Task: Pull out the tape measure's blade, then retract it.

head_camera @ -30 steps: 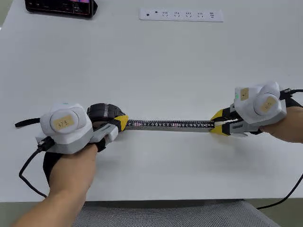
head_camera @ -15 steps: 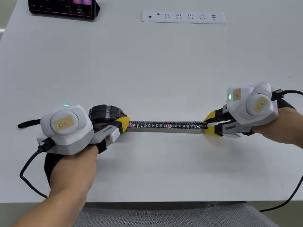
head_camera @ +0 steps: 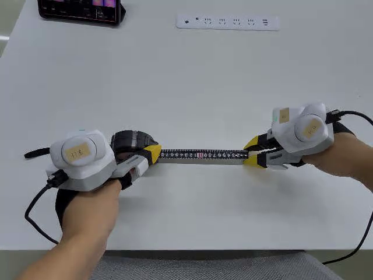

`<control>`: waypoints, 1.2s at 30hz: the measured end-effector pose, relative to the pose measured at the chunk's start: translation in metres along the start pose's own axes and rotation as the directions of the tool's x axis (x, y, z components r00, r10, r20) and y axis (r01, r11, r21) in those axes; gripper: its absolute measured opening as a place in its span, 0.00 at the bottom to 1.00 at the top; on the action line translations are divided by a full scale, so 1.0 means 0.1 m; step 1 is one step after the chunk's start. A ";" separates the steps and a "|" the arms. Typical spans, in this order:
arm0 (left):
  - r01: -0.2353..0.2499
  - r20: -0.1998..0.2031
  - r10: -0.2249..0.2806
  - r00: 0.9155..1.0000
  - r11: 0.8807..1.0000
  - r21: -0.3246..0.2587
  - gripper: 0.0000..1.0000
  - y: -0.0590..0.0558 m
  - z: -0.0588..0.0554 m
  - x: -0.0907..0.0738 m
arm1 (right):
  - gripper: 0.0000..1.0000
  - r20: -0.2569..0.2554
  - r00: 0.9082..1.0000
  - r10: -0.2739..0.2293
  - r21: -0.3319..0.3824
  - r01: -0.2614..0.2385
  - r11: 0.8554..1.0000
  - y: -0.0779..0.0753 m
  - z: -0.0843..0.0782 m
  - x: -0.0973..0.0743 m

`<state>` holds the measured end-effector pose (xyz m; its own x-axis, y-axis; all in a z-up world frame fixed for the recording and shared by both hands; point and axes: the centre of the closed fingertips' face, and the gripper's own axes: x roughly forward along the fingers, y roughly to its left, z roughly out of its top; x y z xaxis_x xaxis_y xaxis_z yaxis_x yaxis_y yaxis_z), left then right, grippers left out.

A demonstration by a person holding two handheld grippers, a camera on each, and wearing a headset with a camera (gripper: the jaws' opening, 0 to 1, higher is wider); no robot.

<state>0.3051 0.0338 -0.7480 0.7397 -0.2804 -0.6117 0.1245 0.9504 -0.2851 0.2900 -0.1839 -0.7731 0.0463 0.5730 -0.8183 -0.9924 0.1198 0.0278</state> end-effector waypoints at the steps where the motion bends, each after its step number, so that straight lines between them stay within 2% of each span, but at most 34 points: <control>1: 0.000 0.000 0.000 1.000 1.000 -0.001 0.56 0.00 0.00 0.00 | 0.11 -0.001 1.000 -0.001 -0.004 0.001 1.000 0.00 0.01 0.01; 21: 0.008 0.000 -0.008 1.000 1.000 -0.012 0.56 -0.01 0.00 -0.01 | 0.11 0.043 0.999 0.029 -0.015 -0.029 0.999 0.03 0.34 0.24; 36: 0.014 0.005 -0.014 1.000 1.000 -0.017 0.56 0.00 0.00 -0.01 | 0.11 0.059 0.997 0.055 -0.023 -0.053 0.998 0.05 0.50 0.41</control>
<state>0.3048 0.0335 -0.7473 0.7412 -0.2931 -0.6039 0.1239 0.9439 -0.3060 0.2922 -0.1192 -0.7777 -0.0013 0.6256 -0.7801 -0.9959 0.0701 0.0578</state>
